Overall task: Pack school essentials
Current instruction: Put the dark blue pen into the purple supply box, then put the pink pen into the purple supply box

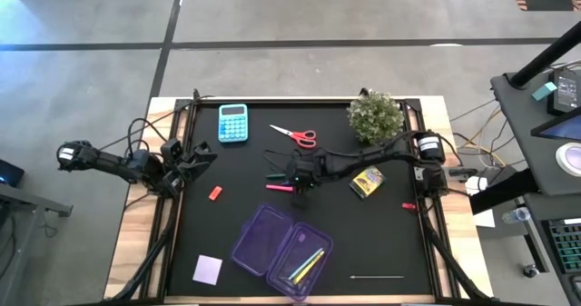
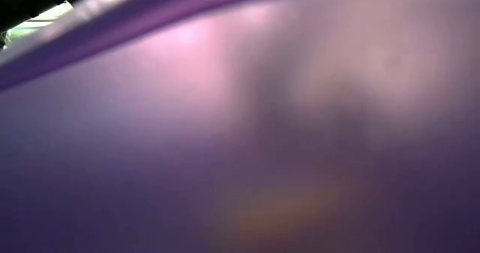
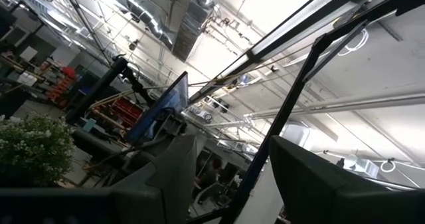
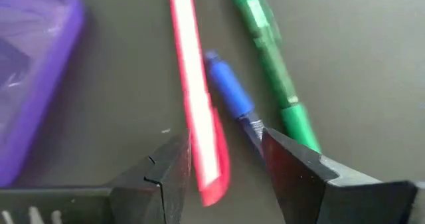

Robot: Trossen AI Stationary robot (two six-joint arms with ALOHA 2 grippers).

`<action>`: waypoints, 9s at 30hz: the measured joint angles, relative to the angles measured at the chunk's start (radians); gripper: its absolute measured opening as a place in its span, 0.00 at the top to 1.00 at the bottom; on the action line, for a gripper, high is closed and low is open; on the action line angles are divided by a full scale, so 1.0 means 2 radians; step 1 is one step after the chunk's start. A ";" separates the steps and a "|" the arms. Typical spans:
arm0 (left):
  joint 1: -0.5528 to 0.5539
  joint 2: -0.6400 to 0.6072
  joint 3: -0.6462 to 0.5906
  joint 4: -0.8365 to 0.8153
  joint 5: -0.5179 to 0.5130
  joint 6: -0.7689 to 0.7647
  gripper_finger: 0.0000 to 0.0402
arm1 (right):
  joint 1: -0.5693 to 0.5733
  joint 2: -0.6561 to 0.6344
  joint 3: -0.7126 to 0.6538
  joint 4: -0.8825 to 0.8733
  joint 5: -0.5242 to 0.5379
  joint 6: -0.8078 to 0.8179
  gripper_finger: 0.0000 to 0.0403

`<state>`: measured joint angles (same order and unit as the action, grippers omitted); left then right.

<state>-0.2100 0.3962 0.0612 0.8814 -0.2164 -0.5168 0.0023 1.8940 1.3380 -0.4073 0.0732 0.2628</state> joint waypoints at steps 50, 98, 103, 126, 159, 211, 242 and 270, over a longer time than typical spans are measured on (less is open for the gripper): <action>0.000 -0.002 -0.001 -0.001 0.003 0.005 0.56 | -0.023 0.007 -0.010 -0.001 0.008 0.036 0.57; 0.000 -0.002 -0.001 -0.004 0.003 0.000 0.56 | 0.045 -0.109 0.003 -0.088 -0.175 -0.098 0.97; 0.000 -0.002 -0.001 -0.004 0.002 0.000 0.56 | 0.101 -0.110 -0.004 -0.051 -0.179 -0.172 0.97; 0.000 0.002 -0.001 -0.004 0.001 -0.027 0.56 | 0.186 -0.005 -0.004 0.077 -0.206 -0.162 0.88; 0.000 0.001 -0.001 -0.002 0.000 -0.025 0.56 | 0.020 -0.024 0.022 -0.004 -0.073 -0.062 0.61; 0.000 0.000 -0.001 0.000 0.001 0.013 0.56 | 0.003 -0.043 0.020 -0.022 -0.140 -0.088 0.95; 0.000 0.021 -0.001 -0.001 0.002 -0.015 0.56 | 0.192 0.003 0.018 0.039 -0.230 -0.189 0.93; 0.000 0.034 -0.001 0.000 0.001 -0.014 0.56 | 0.184 0.003 -0.017 0.042 -0.144 -0.206 0.93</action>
<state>-0.2096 0.4633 0.0586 0.8806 -0.2138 -0.5453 0.3708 1.9007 1.3033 -0.3224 -0.2148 -0.1484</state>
